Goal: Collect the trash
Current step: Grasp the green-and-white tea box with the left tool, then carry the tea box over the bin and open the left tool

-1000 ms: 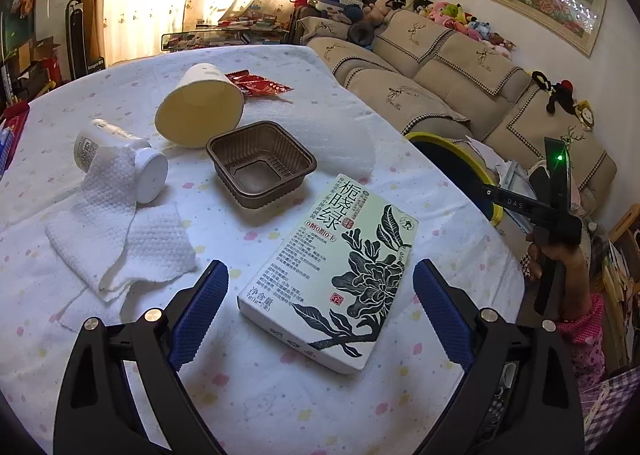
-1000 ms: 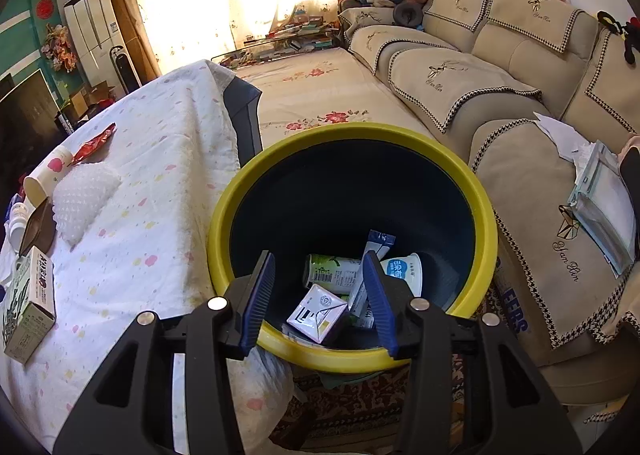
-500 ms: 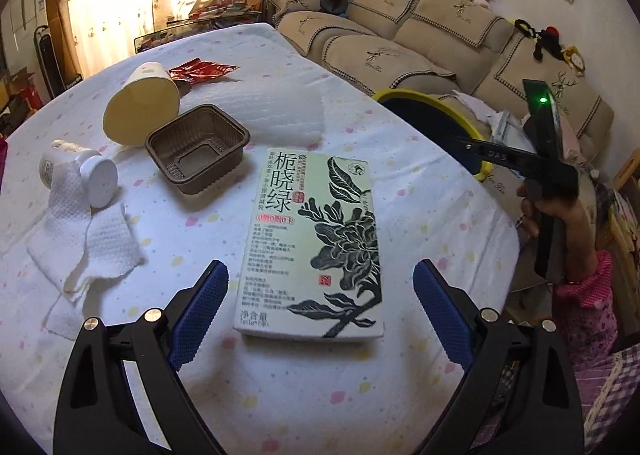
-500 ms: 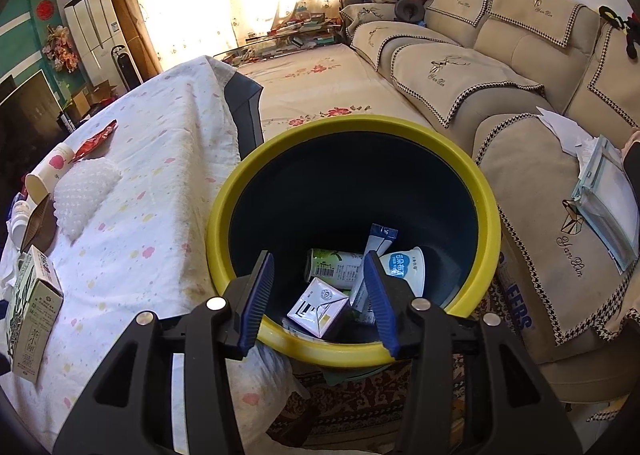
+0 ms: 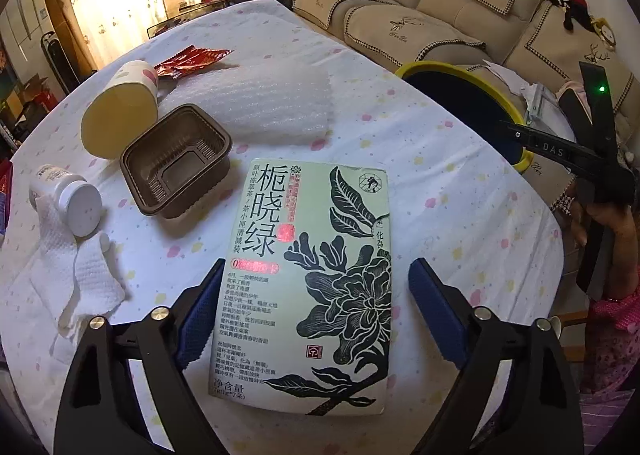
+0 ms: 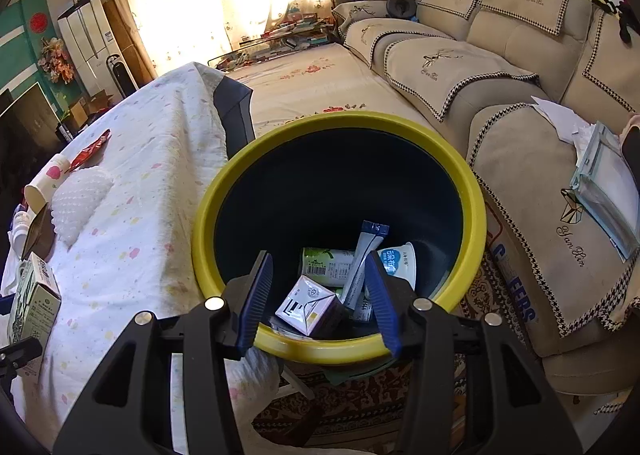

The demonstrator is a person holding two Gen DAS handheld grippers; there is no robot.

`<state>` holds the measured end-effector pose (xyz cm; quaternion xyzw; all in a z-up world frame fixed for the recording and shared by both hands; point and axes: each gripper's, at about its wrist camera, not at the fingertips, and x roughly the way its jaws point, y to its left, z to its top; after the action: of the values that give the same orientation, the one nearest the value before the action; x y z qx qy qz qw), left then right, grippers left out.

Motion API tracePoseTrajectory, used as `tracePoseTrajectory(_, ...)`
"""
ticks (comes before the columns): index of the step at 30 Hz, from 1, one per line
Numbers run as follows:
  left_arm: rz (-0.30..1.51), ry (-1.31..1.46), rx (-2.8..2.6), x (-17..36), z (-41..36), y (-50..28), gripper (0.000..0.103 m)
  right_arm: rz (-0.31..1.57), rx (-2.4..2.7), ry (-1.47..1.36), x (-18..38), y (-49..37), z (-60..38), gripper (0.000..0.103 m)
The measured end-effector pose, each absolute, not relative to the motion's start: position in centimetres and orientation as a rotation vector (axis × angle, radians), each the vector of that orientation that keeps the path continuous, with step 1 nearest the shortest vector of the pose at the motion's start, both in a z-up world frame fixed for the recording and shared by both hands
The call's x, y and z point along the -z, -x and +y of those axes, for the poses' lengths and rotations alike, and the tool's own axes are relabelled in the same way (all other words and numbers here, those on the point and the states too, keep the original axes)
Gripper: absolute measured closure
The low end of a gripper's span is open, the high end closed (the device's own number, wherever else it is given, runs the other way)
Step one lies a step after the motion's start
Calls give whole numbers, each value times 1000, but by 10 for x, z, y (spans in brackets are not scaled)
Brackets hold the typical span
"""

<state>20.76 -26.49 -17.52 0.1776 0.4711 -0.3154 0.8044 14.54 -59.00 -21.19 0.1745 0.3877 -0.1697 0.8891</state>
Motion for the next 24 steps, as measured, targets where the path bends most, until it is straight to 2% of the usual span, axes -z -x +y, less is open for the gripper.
tracePoseTrajectory(1,1012,-384,667,176,-265,-209,27,805,353,-365,212,-145,-591,57)
tracePoseTrajectory(4,1009,-373,664,176,-261,-211,31,807,351,-372,214,-144,-592,57)
tracePoseTrajectory(18,891,-354,713,133,-264,-185,32,790,350,-389,213,-133,-593,57)
tracePoseTrajectory(24,843,-366,770,111,-291,-184,32,766,371,-396,206,-120,-600,57)
